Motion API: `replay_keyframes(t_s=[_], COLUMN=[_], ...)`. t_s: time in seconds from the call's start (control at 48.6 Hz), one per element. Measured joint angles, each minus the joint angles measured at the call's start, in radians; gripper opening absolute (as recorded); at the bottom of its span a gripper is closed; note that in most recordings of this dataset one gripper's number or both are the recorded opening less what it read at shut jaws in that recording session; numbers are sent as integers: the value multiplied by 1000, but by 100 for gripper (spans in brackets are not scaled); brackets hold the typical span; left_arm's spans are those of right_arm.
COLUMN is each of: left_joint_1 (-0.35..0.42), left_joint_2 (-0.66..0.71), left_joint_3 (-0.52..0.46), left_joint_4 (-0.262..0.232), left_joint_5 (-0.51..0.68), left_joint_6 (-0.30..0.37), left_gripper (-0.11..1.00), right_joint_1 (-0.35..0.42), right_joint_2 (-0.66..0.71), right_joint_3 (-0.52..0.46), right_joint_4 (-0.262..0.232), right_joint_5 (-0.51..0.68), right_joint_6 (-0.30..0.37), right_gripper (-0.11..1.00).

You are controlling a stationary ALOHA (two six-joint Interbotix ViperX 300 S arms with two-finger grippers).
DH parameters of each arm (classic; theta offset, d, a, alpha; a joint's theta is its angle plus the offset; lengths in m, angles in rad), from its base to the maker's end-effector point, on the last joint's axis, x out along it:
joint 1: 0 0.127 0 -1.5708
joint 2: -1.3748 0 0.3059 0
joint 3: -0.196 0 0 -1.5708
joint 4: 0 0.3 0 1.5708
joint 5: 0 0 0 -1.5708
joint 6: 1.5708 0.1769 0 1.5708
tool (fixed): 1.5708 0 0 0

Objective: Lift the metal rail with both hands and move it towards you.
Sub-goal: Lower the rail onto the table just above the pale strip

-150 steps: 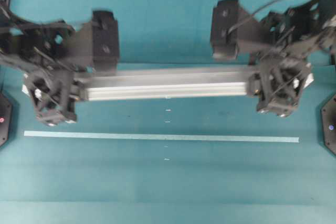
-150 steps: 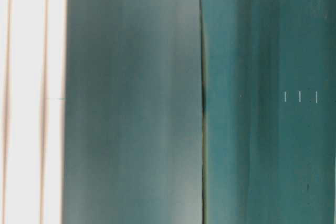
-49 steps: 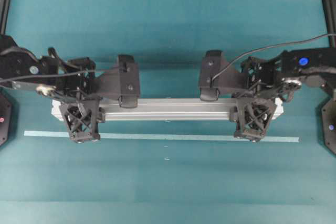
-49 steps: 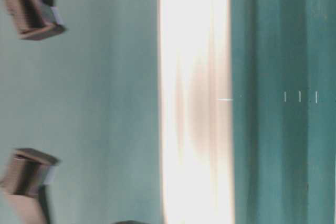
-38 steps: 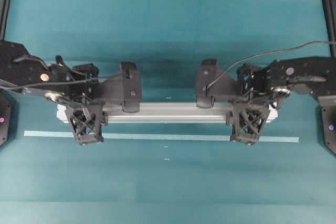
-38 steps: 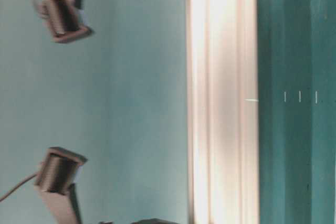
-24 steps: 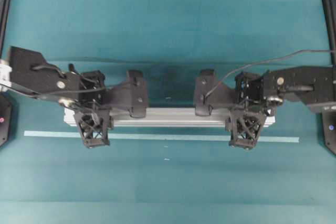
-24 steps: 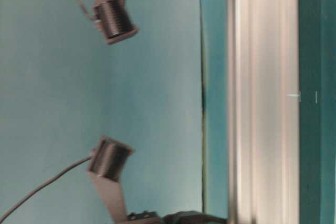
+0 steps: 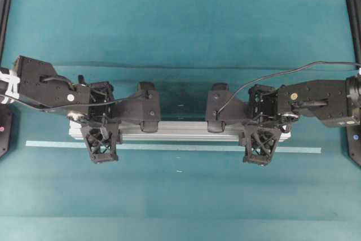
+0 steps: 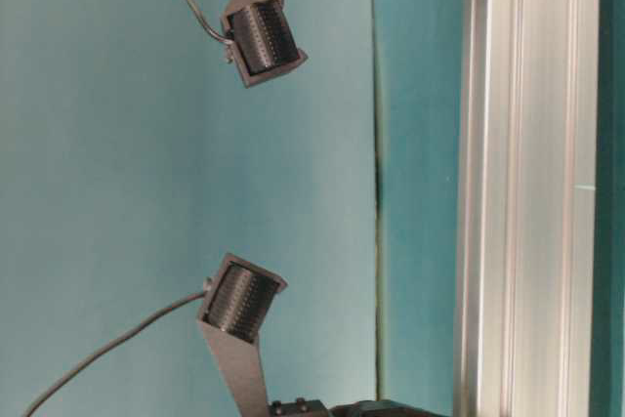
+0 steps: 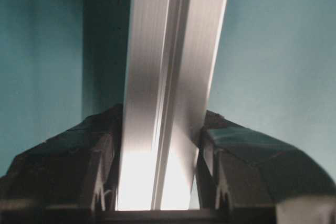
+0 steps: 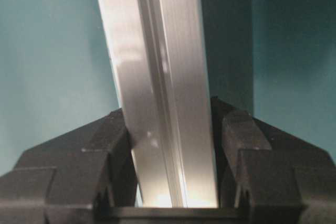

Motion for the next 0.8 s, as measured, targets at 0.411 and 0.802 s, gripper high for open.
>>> replay_keyframes(t_s=[0.411, 0.802], left_joint_1=[-6, -14], left_joint_2=[5, 12], left_joint_3=[2, 3], left_joint_4=[0, -2], left_joint_5=[-9, -31], left_joint_6=[-6, -23], left_gripper=[30, 30], right_joint_1=[11, 21], right_joint_2=[15, 20], right_joint_3=[0, 0], right_joint_4=[0, 0], right_joint_5=[-9, -15], right_joint_6=[0, 5], right_gripper=[42, 42])
